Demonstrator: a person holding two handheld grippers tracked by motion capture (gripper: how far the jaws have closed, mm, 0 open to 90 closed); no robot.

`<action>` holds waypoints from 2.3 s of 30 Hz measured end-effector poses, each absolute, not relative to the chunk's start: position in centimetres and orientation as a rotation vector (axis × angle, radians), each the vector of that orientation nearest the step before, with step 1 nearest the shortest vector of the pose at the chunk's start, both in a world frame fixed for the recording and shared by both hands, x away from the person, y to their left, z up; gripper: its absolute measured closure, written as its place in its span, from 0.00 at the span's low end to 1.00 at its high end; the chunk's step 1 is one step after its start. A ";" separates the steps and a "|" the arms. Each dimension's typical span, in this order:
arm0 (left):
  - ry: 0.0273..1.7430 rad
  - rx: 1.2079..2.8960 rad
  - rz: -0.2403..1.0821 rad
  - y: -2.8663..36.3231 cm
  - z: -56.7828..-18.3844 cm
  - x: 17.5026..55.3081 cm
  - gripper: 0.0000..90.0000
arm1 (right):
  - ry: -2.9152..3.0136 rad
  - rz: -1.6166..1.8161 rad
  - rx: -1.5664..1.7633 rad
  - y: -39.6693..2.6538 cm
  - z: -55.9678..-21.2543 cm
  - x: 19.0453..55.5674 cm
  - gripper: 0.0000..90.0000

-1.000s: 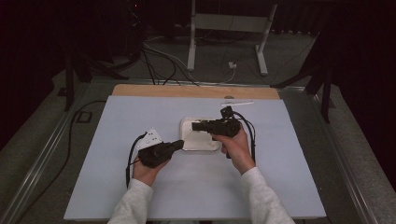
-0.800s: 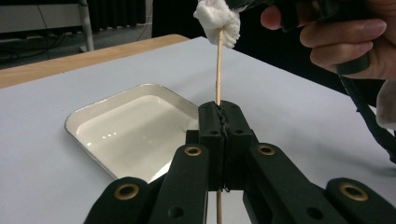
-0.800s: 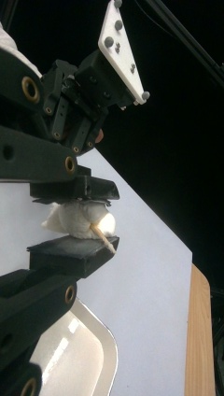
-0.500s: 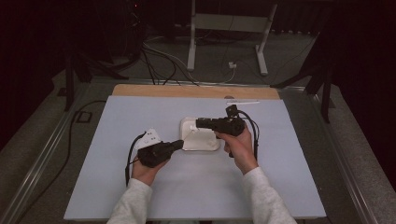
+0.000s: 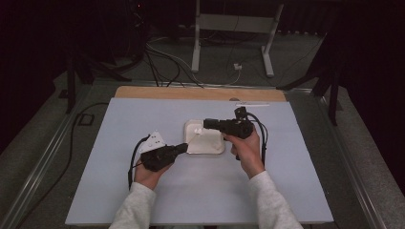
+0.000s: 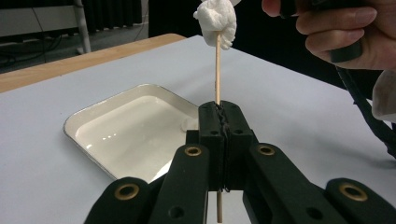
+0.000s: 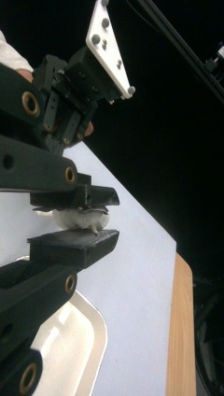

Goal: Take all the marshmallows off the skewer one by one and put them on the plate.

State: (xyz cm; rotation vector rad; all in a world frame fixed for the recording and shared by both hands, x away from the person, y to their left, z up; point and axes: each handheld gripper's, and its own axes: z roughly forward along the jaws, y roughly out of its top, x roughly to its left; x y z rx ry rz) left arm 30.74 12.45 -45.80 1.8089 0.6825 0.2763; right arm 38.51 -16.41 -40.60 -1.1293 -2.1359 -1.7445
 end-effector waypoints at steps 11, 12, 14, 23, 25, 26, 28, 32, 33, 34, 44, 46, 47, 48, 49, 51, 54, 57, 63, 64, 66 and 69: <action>0.688 1.833 0.280 12.4 -45.9 30.7 1.00 | -2.118 -1.778 -1.148 -17.0 -40.5 38.5 0.92; 0.689 1.828 0.276 12.4 -45.9 30.7 1.00 | -2.120 -1.772 -1.140 -16.9 -40.5 38.5 0.91; 0.695 1.817 0.274 12.4 -45.8 30.8 1.00 | -2.128 -1.771 -1.141 -16.9 -40.6 38.5 0.85; 0.703 1.799 0.277 12.4 -45.7 30.7 1.00 | -2.117 -1.658 -1.135 -15.8 -41.6 38.8 0.73; 0.707 1.795 0.272 12.5 -45.8 30.7 1.00 | -2.108 -1.658 -1.142 -15.6 -41.8 38.9 0.76; 0.705 1.793 0.269 12.5 -45.8 30.8 1.00 | -2.089 -1.659 -1.141 -15.5 -41.8 38.9 0.78; 0.704 1.797 0.271 12.6 -45.8 30.7 1.00 | -2.050 -1.663 -1.133 -15.5 -41.9 39.0 0.84; 0.703 1.794 0.266 12.6 -45.8 30.8 1.00 | -2.052 -1.681 -1.150 -15.7 -41.7 38.9 0.89; 0.702 1.796 0.267 12.6 -45.8 30.8 1.00 | -2.053 -1.697 -1.155 -15.8 -41.7 38.8 0.89; 0.697 1.798 0.271 12.6 -45.7 30.8 1.00 | -2.057 -1.708 -1.161 -15.9 -41.5 38.7 0.89; 0.688 1.790 0.273 12.8 -45.4 30.7 1.00 | -2.071 -1.790 -1.192 -16.3 -40.8 38.4 0.90; 0.686 1.794 0.278 12.8 -45.4 30.7 1.00 | -2.055 -1.796 -1.202 -16.4 -40.8 38.5 0.90; 0.686 1.794 0.280 12.8 -45.3 30.7 1.00 | -2.054 -1.797 -1.210 -16.4 -40.8 38.5 0.90; 0.685 1.795 0.279 12.9 -45.3 30.7 1.00 | -2.054 -1.800 -1.212 -16.4 -40.8 38.5 0.90; 0.686 1.795 0.278 12.9 -45.3 30.7 1.00 | -2.054 -1.801 -1.214 -16.5 -40.8 38.5 0.90; 0.687 1.793 0.277 12.9 -45.3 30.7 1.00 | -2.061 -1.802 -1.221 -16.5 -40.7 38.5 0.90; 0.688 1.800 0.283 12.9 -45.2 30.7 1.00 | -2.074 -1.804 -1.234 -16.5 -40.7 38.4 0.90; 0.695 1.805 0.285 12.9 -45.3 30.8 1.00 | -2.105 -1.804 -1.251 -16.4 -40.8 38.4 0.90; 0.701 1.829 0.303 12.9 -45.3 30.8 1.00 | -2.125 -1.824 -1.292 -16.5 -40.9 38.3 0.91; 0.700 1.836 0.305 12.9 -45.3 30.8 1.00 | -2.124 -1.828 -1.307 -16.6 -40.9 38.3 0.91; 0.702 1.839 0.302 12.9 -45.3 30.8 1.00 | -2.106 -1.841 -1.340 -17.0 -41.0 38.4 0.92; 0.697 1.855 0.302 12.7 -45.3 30.8 1.00 | -2.132 -1.843 -1.339 -17.3 -41.1 38.4 0.92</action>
